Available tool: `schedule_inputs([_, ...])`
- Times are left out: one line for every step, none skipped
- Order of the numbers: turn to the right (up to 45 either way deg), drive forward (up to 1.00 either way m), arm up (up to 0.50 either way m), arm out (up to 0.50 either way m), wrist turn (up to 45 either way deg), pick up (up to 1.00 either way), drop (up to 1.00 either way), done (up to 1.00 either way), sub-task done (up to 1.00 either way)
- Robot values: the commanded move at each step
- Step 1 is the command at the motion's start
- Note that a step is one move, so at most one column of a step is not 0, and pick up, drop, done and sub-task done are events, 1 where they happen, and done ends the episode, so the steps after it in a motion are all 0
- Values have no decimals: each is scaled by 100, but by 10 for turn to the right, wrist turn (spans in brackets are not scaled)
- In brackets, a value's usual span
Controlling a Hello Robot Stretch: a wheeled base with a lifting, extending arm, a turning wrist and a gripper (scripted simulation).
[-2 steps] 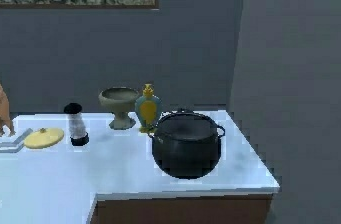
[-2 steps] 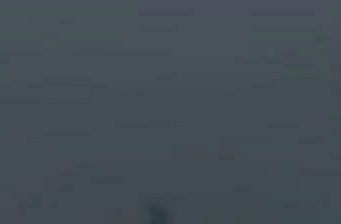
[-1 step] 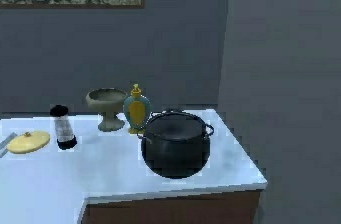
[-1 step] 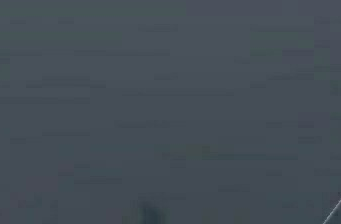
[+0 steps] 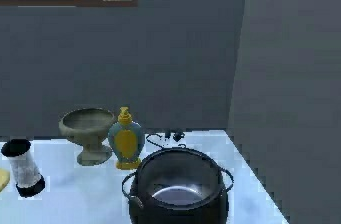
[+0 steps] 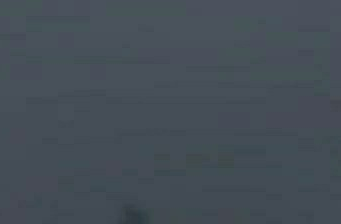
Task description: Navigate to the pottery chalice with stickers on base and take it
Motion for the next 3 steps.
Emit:
schedule_inputs([-450, 0, 0, 0, 0, 0, 0, 0, 0])
schedule_inputs([-450, 0, 0, 0, 0, 0, 0, 0, 0])
schedule_inputs([-210, 0, 0, 0, 0, 0, 0, 0, 0])
